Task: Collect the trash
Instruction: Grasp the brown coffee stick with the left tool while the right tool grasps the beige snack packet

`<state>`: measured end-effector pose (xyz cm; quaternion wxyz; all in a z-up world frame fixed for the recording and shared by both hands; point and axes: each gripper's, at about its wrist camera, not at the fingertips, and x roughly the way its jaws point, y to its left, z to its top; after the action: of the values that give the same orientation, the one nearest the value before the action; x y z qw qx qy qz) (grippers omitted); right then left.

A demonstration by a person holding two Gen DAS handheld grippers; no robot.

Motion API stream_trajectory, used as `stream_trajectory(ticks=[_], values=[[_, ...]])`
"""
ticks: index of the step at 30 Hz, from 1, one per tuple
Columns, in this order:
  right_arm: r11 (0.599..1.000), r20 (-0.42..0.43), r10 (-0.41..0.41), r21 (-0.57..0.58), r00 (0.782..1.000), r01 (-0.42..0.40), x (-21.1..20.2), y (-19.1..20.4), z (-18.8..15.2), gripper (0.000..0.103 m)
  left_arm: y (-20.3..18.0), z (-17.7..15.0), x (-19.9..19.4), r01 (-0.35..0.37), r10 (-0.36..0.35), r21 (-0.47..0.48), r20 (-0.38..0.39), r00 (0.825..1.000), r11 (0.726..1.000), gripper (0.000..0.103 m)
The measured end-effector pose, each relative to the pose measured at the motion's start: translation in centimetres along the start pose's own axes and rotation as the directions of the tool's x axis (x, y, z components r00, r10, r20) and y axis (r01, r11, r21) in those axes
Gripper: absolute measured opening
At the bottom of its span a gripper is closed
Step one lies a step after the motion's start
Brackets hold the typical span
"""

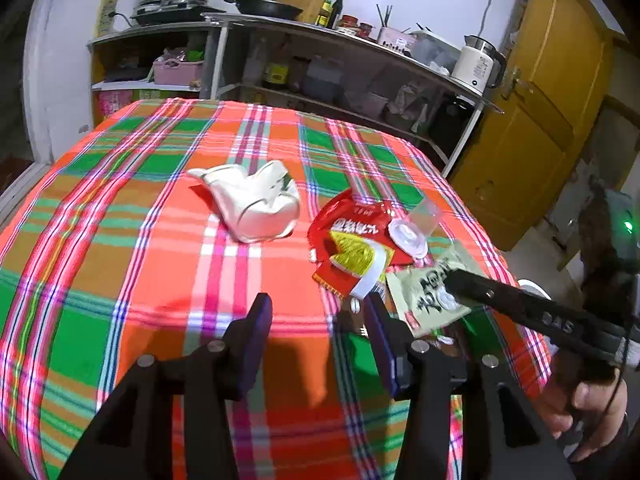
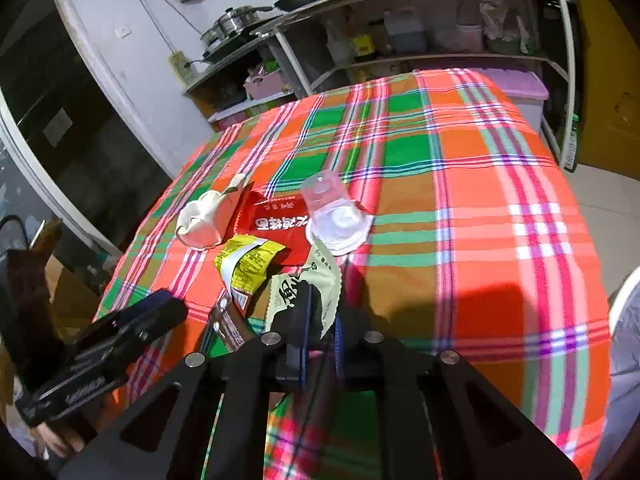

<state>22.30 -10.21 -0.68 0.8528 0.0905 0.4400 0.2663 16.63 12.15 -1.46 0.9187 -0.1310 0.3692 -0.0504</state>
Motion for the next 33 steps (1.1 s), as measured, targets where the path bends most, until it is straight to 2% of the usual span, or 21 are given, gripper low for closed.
stream_trajectory(ticks=[6, 13, 17, 25, 31, 33], values=[[1.000, 0.019, -0.012, 0.023, 1.000, 0.011, -1.5, -1.2, -0.6, 0.008, -1.5, 0.3, 1.6, 0.031, -0.029, 0.030, -0.050, 0.998, 0.999, 0.052], [0.998, 0.051, -0.030, 0.051, 0.998, 0.028, -3.4, -2.8, -1.1, 0.007, -2.3, -1.0, 1.3, 0.060, -0.064, -0.042, -0.078, 0.995, 0.997, 0.052], [0.996, 0.066, -0.041, 0.081, 0.997, 0.035, -4.6, -4.3, -1.6, 0.007, -3.5, -1.6, 1.8, 0.053, -0.059, -0.062, -0.107, 0.993, 0.997, 0.052], [0.992, 0.087, -0.050, 0.117, 0.995, 0.040, -6.7, -6.3, -2.4, 0.007, -6.6, -2.0, 2.6, 0.043, -0.045, -0.014, -0.112, 0.993, 0.999, 0.052], [0.991, 0.097, -0.036, 0.133, 0.995, 0.023, -7.6, -7.3, -3.0, 0.007, -9.1, -2.6, 3.1, -0.095, 0.102, 0.080, -0.088, 0.991, 0.992, 0.050], [0.990, 0.101, -0.032, 0.138, 0.994, 0.018, -7.9, -7.5, -3.2, 0.007, -9.5, -2.8, 3.2, -0.137, 0.146, 0.109, -0.079, 0.986, 0.985, 0.037]])
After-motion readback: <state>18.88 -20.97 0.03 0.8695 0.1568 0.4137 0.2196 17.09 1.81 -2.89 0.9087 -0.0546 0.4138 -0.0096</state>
